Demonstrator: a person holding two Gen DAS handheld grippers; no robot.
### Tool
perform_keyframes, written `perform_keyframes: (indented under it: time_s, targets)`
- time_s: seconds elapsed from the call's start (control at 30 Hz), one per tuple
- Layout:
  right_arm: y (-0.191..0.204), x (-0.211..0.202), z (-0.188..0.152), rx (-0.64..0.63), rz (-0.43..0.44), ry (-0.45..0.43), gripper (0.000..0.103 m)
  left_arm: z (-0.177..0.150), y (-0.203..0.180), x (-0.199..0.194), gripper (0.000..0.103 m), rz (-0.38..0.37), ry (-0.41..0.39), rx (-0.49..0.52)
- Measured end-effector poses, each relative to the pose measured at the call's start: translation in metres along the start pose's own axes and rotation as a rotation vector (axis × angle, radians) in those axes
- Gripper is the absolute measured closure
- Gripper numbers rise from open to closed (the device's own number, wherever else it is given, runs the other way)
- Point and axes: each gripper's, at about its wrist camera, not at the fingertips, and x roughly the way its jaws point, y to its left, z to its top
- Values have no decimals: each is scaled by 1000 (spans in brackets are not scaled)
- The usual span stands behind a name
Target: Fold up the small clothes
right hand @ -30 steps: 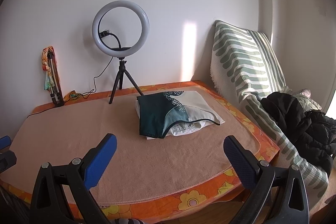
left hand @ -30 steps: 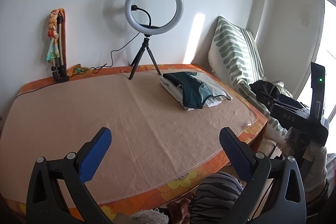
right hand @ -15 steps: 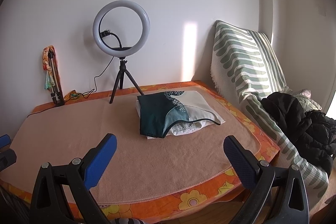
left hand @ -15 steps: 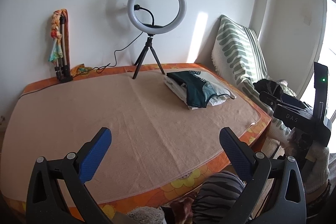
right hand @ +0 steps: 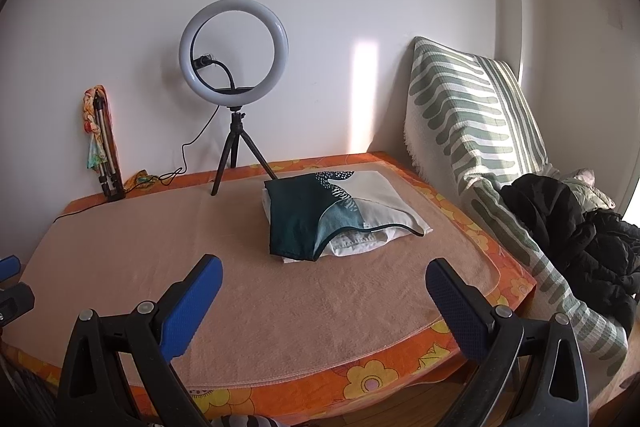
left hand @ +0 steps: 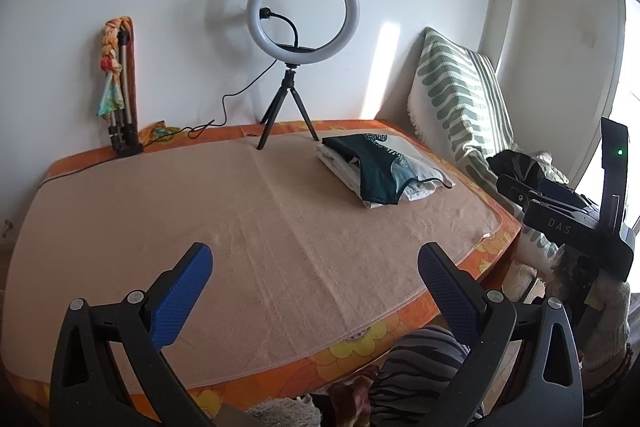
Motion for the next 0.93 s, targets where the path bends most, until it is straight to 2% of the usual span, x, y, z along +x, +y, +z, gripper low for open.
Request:
perform_keyframes:
  time_s: [0.43, 0.93]
  targets:
    - [2, 8, -4, -3, 9, 13, 0, -3, 2, 7, 1, 60, 9, 20]
    - [10, 18, -4, -17, 14, 29, 0, -5, 17, 9, 1, 106, 1, -3]
